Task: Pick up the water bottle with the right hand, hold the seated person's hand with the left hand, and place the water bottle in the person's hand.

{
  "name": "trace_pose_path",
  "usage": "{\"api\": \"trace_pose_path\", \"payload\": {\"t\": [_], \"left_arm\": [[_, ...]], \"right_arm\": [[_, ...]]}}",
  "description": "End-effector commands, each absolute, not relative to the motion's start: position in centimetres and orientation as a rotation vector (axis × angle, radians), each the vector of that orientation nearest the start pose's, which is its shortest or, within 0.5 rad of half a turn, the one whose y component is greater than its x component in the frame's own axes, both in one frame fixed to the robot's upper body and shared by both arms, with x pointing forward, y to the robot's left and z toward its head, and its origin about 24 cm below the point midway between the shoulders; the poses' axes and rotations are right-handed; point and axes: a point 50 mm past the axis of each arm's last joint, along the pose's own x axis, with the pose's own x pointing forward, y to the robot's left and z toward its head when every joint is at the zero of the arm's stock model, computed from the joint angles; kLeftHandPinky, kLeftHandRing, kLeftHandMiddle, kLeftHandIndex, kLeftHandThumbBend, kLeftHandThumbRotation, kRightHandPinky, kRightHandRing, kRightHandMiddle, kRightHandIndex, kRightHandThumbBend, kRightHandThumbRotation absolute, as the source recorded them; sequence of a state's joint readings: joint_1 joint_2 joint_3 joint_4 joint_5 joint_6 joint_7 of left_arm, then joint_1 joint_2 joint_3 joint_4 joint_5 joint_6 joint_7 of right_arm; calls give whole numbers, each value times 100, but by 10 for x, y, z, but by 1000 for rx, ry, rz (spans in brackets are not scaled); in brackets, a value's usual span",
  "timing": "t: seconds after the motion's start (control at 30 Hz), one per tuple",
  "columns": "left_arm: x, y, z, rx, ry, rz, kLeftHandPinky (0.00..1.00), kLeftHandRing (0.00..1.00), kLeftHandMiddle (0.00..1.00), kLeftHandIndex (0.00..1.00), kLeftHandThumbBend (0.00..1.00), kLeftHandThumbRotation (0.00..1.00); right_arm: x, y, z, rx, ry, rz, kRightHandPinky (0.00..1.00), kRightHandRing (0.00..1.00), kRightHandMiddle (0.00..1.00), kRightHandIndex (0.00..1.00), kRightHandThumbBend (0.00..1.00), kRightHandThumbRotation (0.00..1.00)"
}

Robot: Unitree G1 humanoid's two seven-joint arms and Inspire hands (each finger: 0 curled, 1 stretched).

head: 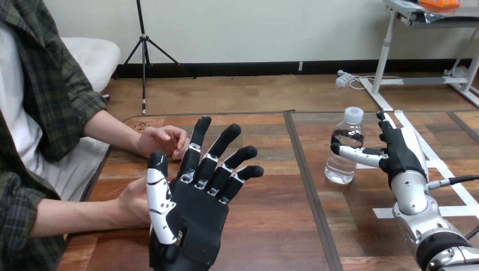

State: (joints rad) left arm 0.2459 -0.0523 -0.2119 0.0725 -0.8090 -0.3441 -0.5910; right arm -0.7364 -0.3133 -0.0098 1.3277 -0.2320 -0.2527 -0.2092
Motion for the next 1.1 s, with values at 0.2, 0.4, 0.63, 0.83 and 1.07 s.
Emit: {"api": "trace_pose_path", "payload": {"t": [0.2, 0.4, 0.63, 0.83, 1.07], "left_arm": [[181, 93, 21, -921, -277, -344, 62, 71, 82, 100, 55, 100], [181, 93, 21, -924, -280, -345, 62, 71, 82, 100, 55, 100], [181, 93, 21, -925, -280, -340, 62, 70, 81, 99, 55, 100], [181, 92, 21, -929, -278, -336, 62, 70, 82, 99, 55, 100], [181, 92, 22, -927, -281, -334, 61, 70, 81, 98, 55, 100]], "right_arm": [[371, -216, 51, -506, 158, -165, 93, 98, 100, 100, 75, 18], [372, -214, 51, -509, 161, -159, 93, 98, 100, 100, 75, 17], [373, -212, 51, -498, 170, -148, 94, 99, 100, 100, 75, 18], [374, -211, 51, -489, 177, -145, 93, 98, 100, 100, 76, 18], [375, -208, 51, -483, 184, -137, 93, 97, 99, 99, 76, 19]]}}
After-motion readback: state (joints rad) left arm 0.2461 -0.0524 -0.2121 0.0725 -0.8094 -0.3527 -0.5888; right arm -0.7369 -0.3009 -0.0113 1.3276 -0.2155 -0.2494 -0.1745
